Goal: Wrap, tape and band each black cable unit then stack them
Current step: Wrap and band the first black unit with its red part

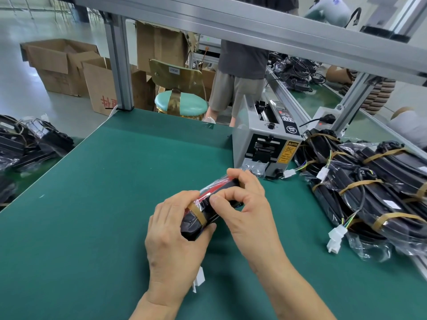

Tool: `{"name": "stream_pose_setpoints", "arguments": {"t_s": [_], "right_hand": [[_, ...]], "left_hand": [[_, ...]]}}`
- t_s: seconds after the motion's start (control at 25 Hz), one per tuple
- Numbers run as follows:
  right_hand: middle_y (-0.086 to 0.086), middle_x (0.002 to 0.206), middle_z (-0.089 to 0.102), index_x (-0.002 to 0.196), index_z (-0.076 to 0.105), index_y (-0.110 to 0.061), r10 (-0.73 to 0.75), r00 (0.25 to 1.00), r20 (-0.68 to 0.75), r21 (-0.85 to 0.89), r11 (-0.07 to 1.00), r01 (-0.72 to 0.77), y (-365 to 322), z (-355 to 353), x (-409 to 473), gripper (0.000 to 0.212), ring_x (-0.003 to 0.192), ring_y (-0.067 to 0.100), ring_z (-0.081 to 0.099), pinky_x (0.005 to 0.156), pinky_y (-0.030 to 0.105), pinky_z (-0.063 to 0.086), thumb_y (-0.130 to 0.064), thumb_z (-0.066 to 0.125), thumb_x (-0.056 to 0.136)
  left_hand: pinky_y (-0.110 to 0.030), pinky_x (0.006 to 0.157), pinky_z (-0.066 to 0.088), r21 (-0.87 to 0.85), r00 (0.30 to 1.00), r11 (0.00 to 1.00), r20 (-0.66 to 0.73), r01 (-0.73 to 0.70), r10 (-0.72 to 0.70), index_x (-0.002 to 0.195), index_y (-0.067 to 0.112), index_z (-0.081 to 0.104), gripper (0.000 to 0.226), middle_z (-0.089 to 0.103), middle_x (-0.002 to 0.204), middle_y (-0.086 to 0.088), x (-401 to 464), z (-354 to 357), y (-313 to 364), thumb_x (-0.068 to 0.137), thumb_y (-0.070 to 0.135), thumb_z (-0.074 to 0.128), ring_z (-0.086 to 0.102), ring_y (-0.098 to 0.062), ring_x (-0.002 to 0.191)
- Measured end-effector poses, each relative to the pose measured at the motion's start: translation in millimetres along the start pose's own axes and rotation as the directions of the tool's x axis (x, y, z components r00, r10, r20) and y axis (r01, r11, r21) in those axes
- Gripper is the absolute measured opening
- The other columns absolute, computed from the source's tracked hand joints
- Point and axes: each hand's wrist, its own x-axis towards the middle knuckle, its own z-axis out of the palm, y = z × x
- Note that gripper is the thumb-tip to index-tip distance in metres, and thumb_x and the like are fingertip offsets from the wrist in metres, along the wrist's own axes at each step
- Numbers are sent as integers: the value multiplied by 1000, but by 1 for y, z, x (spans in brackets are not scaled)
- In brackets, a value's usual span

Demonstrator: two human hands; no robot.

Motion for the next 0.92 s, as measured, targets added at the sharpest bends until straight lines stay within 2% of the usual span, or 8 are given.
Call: {"name": "stream_pose_setpoints", "arguments": {"t_s": [0.4,0.6,0.8,0.92], "right_hand": [[-30,125,41,60,65,-22,-17,1000,-9,-115,993,15,-3,0,0,21,132,-6,25,114,43,19,-20,69,80],[-21,125,46,59,64,-23,-45,998,-45,-145,989,38,-3,3,-2,20,129,-4,31,114,47,21,-18,69,77],[-29,120,43,64,67,-21,-61,996,-63,-190,981,48,-4,6,-3,13,119,-11,29,115,48,17,-21,69,77],[-29,121,43,63,67,-21,-40,997,-59,-154,988,30,-4,5,-2,15,122,-12,30,115,46,19,-20,70,77]], "left_hand": [[-48,77,51,16,999,999,-9,-33,33,108,16,63,67,64,105,5,-1,1,-2,49,2,91,59,-22,96],[-48,77,50,24,999,999,-14,-29,29,106,16,64,64,64,104,5,-1,2,-2,50,2,90,59,-23,95],[-48,77,50,10,1000,1000,-11,-5,6,106,16,65,62,64,104,6,-1,2,-2,51,1,88,59,-22,94],[-47,77,50,7,1000,1000,-8,13,-13,106,17,65,61,64,104,7,-1,2,-1,52,3,88,58,-21,95]]}}
